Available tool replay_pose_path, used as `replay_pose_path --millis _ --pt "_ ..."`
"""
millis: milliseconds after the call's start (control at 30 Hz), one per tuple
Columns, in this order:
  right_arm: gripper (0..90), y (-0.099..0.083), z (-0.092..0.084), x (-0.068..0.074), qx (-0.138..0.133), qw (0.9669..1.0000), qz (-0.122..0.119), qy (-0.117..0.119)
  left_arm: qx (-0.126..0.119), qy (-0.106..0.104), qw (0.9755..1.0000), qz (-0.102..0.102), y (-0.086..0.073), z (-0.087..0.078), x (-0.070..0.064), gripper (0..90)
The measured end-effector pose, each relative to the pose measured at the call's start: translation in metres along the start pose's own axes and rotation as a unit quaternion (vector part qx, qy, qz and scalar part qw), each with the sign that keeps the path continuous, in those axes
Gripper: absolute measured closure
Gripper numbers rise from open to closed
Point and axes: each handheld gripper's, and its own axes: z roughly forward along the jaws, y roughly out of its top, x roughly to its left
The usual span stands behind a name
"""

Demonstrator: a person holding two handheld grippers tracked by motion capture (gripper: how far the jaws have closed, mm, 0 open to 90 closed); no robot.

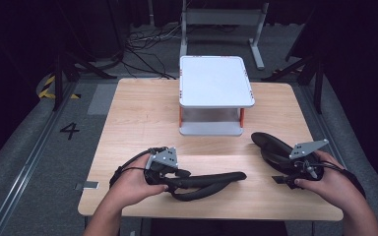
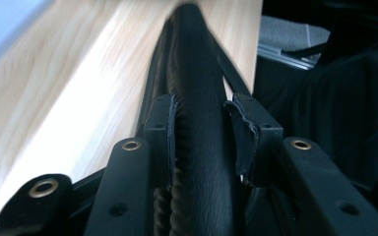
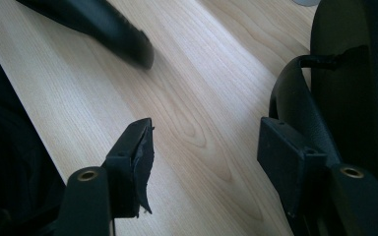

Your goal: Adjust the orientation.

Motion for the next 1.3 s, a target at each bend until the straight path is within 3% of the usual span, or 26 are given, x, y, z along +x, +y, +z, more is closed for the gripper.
replay_pose_path --millis 67,100,167,200,300,400,467,600,700,867,933,967,1000,1033,1100,1133,1167,1233,1300 --pt "40.1 0.000 0.000 0.000 0.001 1.0000 0.001 -0.001 -0.010 0.013 0.9999 0.001 -0.005 -0.002 0.008 63.5" --pt "40.1 0.000 0.000 0.000 0.002 1.0000 0.001 -0.001 -0.018 0.025 0.9995 -0.010 -0.008 -0.004 0.013 63.5" --pt "40.1 0.000 0.002 0.000 0.003 1.0000 0.002 0.001 -0.014 0.063 0.9979 -0.006 -0.012 -0.005 0.019 64.0" --pt "40.1 0.000 0.002 0.000 0.003 1.0000 0.002 0.001 -0.014 0.063 0.9979 -0.006 -0.012 -0.005 0.019 64.9" --pt "40.0 -0.001 0.005 0.001 0.005 1.0000 0.001 0.004 -0.010 0.133 0.9911 0.004 -0.013 -0.008 0.028 64.0" --pt "40.0 -0.003 0.004 0.002 0.008 1.0000 0.002 0.004 -0.005 0.168 0.9858 0.000 -0.016 -0.009 0.037 65.3" --pt "39.9 -0.005 0.004 0.003 0.008 0.9999 0.006 0.003 -0.012 0.165 0.9862 -0.006 -0.019 -0.007 0.043 63.7" --pt "39.7 -0.008 0.002 0.003 0.009 0.9999 0.010 0.001 -0.001 0.177 0.9843 -0.009 -0.020 -0.003 0.051 62.2" --pt "39.7 -0.011 0.000 0.002 0.006 0.9999 0.013 -0.002 -0.007 0.179 0.9833 -0.030 -0.018 -0.003 0.049 55.5" --pt "39.5 -0.010 -0.001 0.002 0.006 0.9999 0.014 -0.004 -0.001 0.143 0.9867 -0.077 -0.007 0.008 0.033 37.4" --pt "39.3 -0.009 0.001 0.002 0.008 0.9999 0.011 -0.002 0.026 0.150 0.9847 -0.085 -0.007 0.016 0.031 35.8" --pt "39.2 -0.009 0.001 0.003 0.007 0.9999 0.010 -0.001 0.041 0.161 0.9825 -0.083 -0.008 0.021 0.032 35.9" --pt "39.2 -0.008 0.002 0.003 0.005 0.9999 0.011 0.001 0.049 0.166 0.9814 -0.084 -0.010 0.024 0.034 36.8" --pt "39.1 -0.007 0.002 0.003 0.006 0.9999 0.010 -0.001 0.037 0.164 0.9816 -0.090 -0.011 0.025 0.035 36.9" --pt "39.1 -0.007 0.003 0.003 0.006 0.9999 0.010 -0.001 0.035 0.164 0.9821 -0.085 -0.012 0.024 0.037 40.9" --pt "39.1 -0.007 0.003 0.003 0.008 0.9999 0.008 0.002 0.049 0.173 0.9809 -0.074 -0.012 0.023 0.037 51.7" --pt "39.1 -0.007 0.004 0.004 0.008 0.9999 0.008 0.003 0.067 0.184 0.9783 -0.067 -0.013 0.023 0.039 56.3" --pt "39.1 -0.007 0.005 0.004 0.011 0.9999 0.009 0.002 0.077 0.181 0.9784 -0.061 -0.016 0.025 0.043 63.4" --pt "39.1 -0.008 0.005 0.004 0.010 0.9999 0.009 0.002 0.099 0.193 0.9750 -0.048 -0.017 0.026 0.046 73.2"
